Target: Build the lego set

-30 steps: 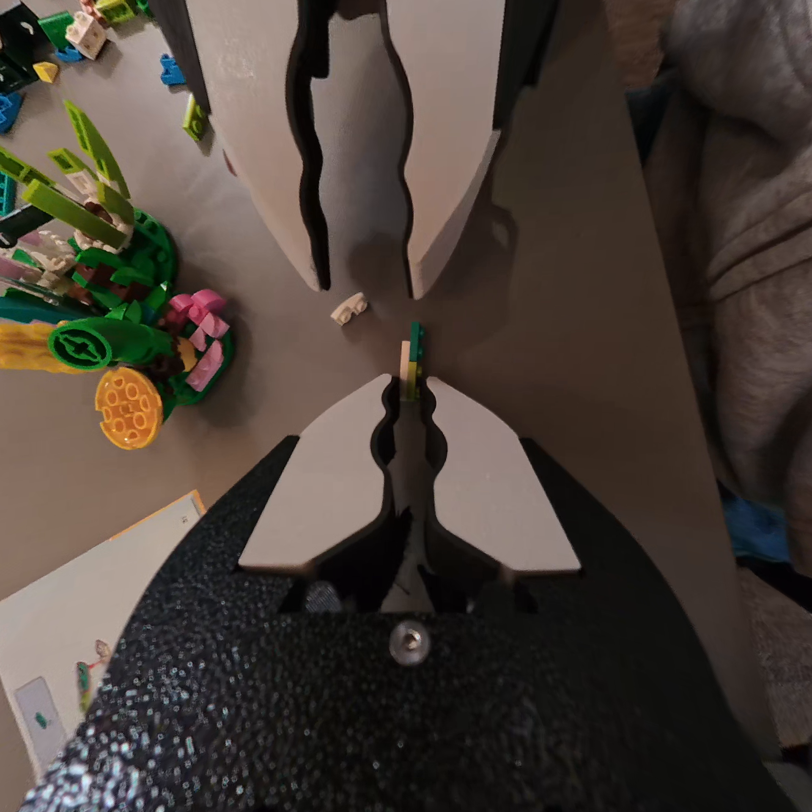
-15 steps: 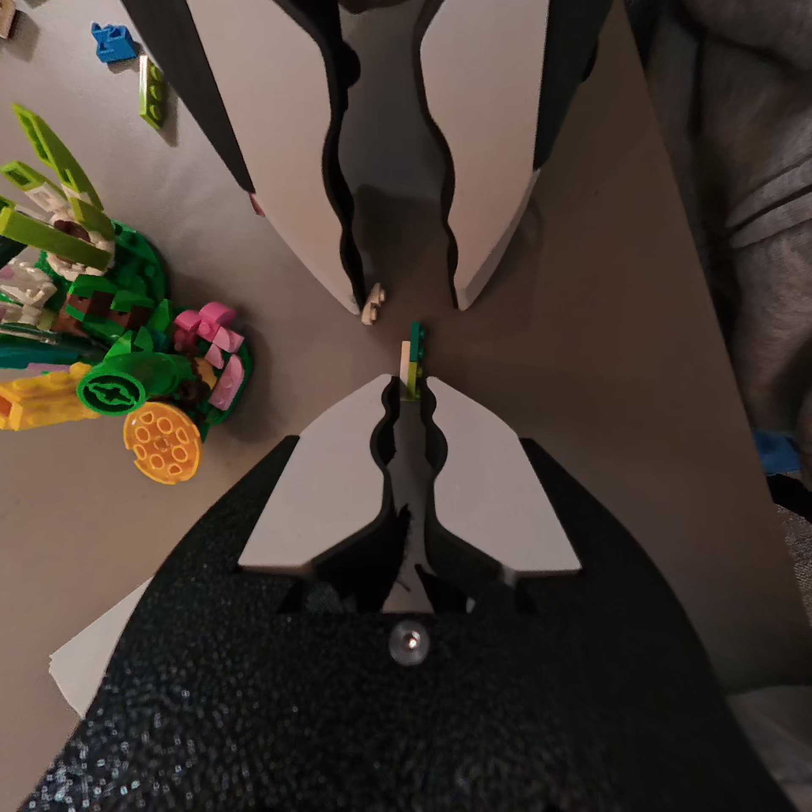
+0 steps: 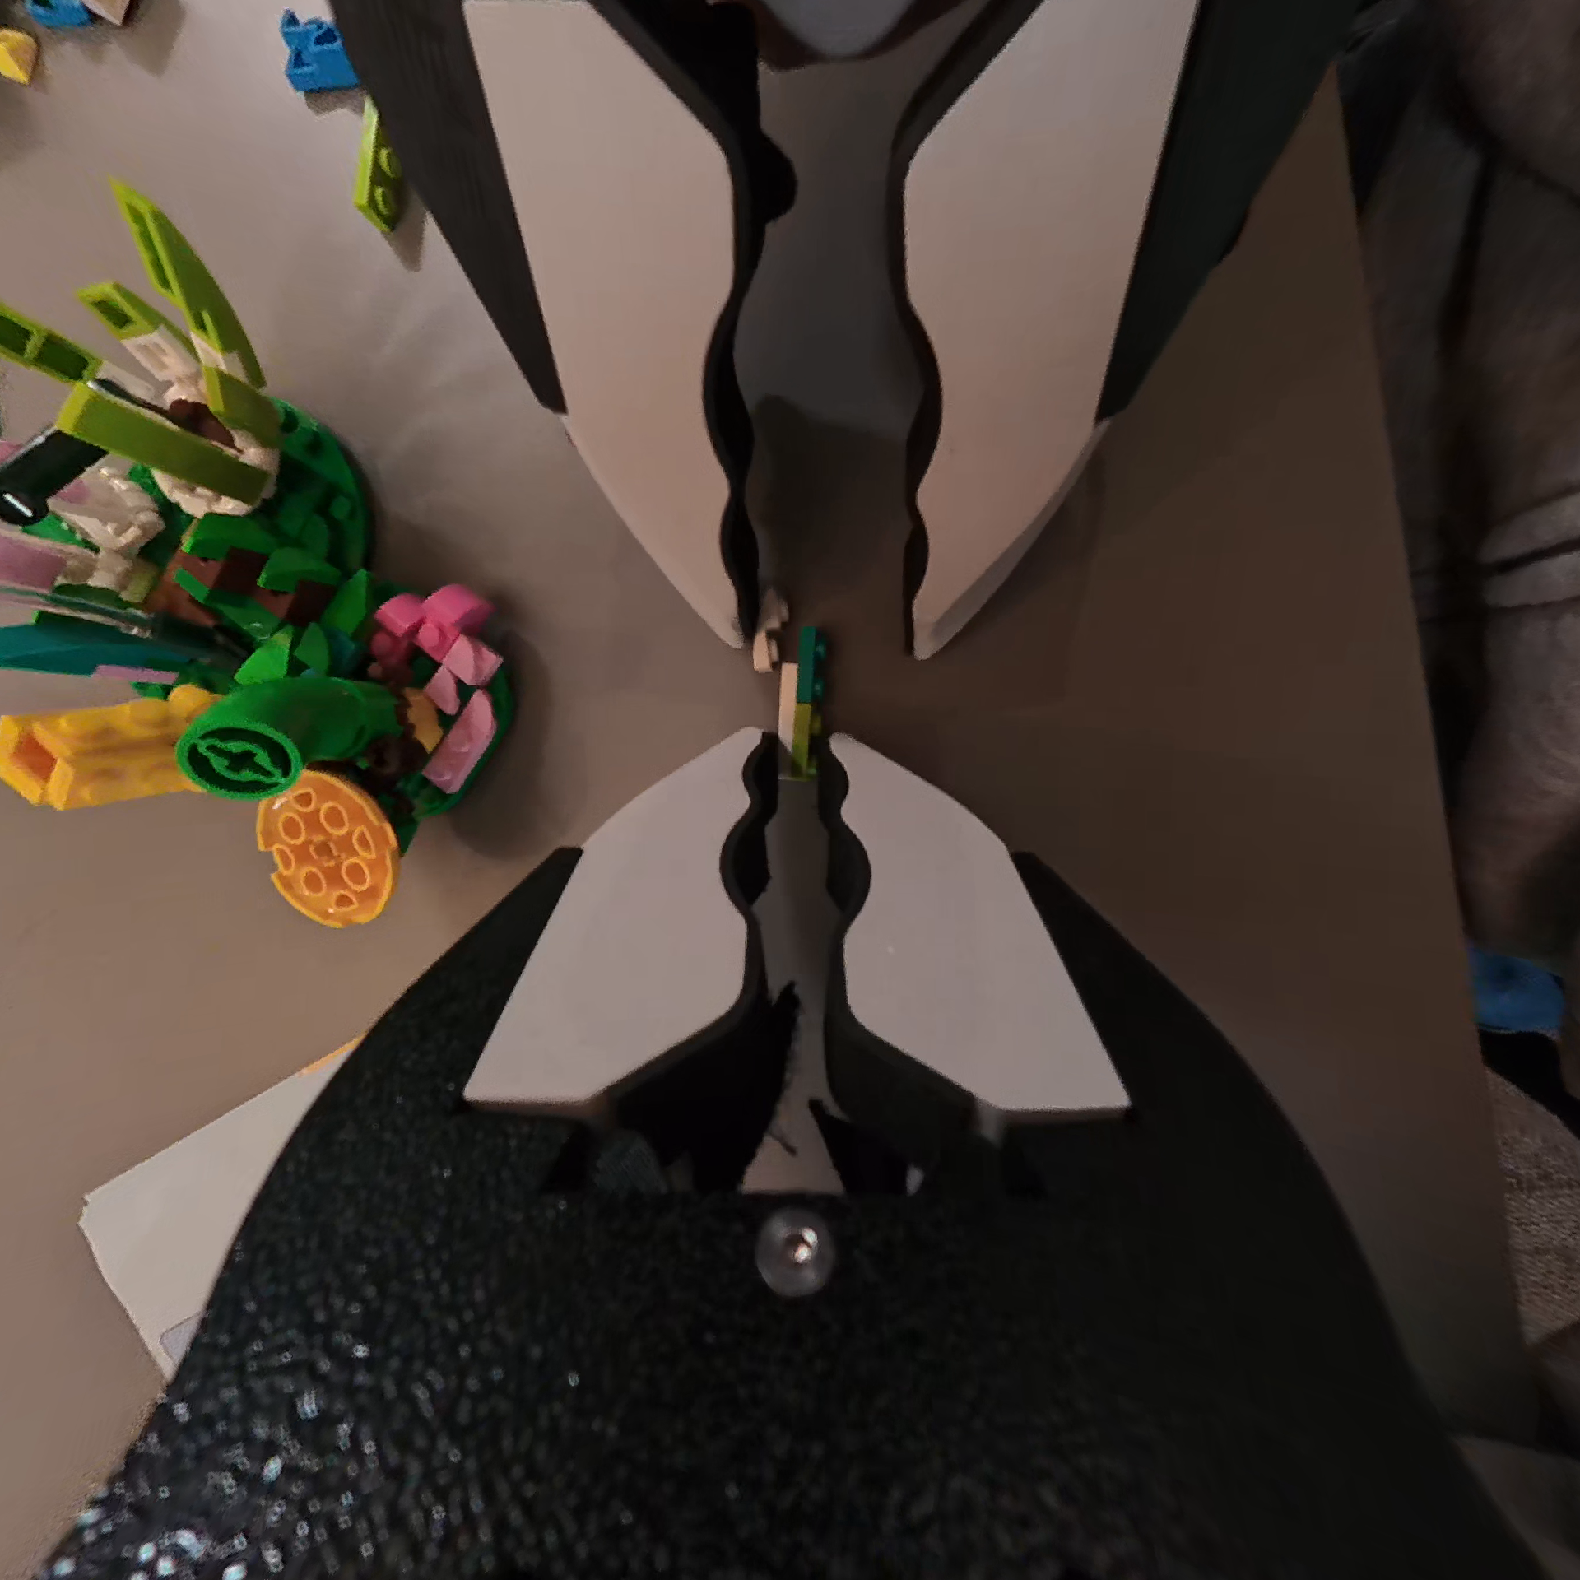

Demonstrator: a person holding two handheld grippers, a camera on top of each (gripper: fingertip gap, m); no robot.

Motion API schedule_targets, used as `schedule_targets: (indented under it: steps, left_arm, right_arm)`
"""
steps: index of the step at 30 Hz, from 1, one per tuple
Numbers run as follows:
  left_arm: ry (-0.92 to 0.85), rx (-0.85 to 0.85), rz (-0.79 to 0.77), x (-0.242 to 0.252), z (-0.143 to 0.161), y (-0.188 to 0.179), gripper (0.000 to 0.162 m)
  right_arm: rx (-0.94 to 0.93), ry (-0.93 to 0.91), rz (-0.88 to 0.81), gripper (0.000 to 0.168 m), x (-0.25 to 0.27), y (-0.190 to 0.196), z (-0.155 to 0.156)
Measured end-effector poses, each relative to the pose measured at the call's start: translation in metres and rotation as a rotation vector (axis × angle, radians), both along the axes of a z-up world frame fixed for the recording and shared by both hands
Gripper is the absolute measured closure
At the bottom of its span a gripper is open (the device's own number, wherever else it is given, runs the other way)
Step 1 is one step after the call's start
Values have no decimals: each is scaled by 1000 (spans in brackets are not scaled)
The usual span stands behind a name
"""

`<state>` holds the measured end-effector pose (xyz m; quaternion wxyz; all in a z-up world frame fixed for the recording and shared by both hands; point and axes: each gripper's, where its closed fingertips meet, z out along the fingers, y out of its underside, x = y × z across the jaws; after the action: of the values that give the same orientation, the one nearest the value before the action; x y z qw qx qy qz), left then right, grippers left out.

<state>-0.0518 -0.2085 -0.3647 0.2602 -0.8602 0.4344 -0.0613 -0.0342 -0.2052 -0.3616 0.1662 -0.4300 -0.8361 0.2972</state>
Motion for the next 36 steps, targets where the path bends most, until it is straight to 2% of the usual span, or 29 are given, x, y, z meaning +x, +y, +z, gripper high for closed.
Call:
schedule_targets:
  steps: [13,26,30,36]
  left_arm:
    - [-4,-14,136,0,0,2,153]
    - [2,-13,156,-1,-1,3,153]
    - [8,17,169,-1,0,3,153]
    - [21,166,193,0,1,4,154]
  right_arm:
    - [-25,29,23,143,-4,2,0]
    - [-6,67,35,156,-6,5,0]
    - [17,93,35,159,-7,5,0]
    - [81,172,40,161,-8,6,2]
